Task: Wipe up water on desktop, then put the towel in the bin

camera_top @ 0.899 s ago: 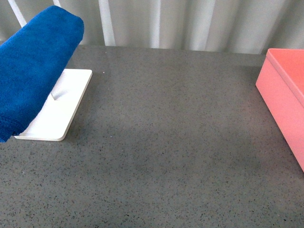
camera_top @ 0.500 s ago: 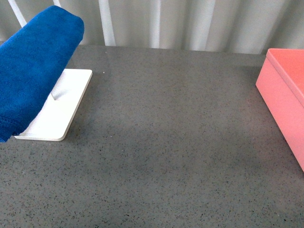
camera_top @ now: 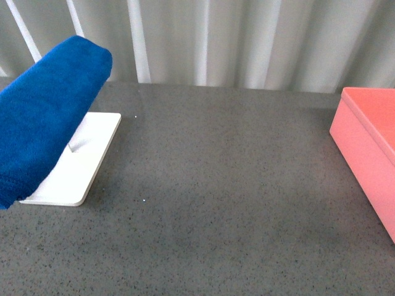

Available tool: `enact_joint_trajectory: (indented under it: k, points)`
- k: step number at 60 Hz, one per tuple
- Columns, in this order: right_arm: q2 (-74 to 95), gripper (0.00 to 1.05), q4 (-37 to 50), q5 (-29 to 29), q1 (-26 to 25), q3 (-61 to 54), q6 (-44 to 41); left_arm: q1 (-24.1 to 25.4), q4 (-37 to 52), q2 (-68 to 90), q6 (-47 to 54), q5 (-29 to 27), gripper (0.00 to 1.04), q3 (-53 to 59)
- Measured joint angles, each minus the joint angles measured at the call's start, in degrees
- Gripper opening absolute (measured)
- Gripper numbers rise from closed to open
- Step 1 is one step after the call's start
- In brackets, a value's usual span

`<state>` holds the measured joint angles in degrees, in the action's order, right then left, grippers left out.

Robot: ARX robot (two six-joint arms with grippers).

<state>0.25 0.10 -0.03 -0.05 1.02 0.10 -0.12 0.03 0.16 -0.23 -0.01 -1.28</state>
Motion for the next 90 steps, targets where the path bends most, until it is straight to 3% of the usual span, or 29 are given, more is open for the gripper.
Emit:
enact_joint_trajectory:
  k: [24,28,31,40,46,52,62,71,78,90]
  points:
    - [0.00,0.98,0.00,0.00,0.00,0.00,0.00,-0.07,-0.09,0.09,-0.20,-0.39,0.98,-0.04]
    - [0.00,0.98,0.00,0.00,0.00,0.00,0.00,-4.22,-3.76,5.81,-5.16,-12.41,0.98,-2.16]
    - [-0.02,0.98,0.00,0.04,0.00,0.00,0.00,-5.27,1.14,15.85,-9.40,-17.51,0.98,-4.39]
    - [0.00,0.98,0.00,0.02,0.00,0.00,0.00,-0.07,16.20,40.98,-10.05,-6.69,0.98,-15.61]
    - [-0.02,0.98,0.00,0.02,0.00,0.00,0.00,3.30,17.70,57.13,-5.66,-0.09,0.98,-27.32]
    - [-0.02,0.98,0.00,0.00,0.00,0.00,0.00,5.86,10.43,74.84,0.55,6.23,0.98,-43.50]
    - [-0.02,0.98,0.00,0.00,0.00,0.00,0.00,7.23,-2.10,92.35,5.88,11.45,0.98,-64.65]
    - [-0.02,0.98,0.00,0.00,0.00,0.00,0.00,7.19,-7.52,100.83,8.50,10.36,0.98,-75.30]
    - [-0.02,0.98,0.00,0.00,0.00,0.00,0.00,6.99,-12.02,107.80,11.69,5.81,0.98,-82.79]
    - [-0.02,0.98,0.00,0.00,0.00,0.00,0.00,6.38,-12.90,113.22,12.81,4.48,0.98,-85.99]
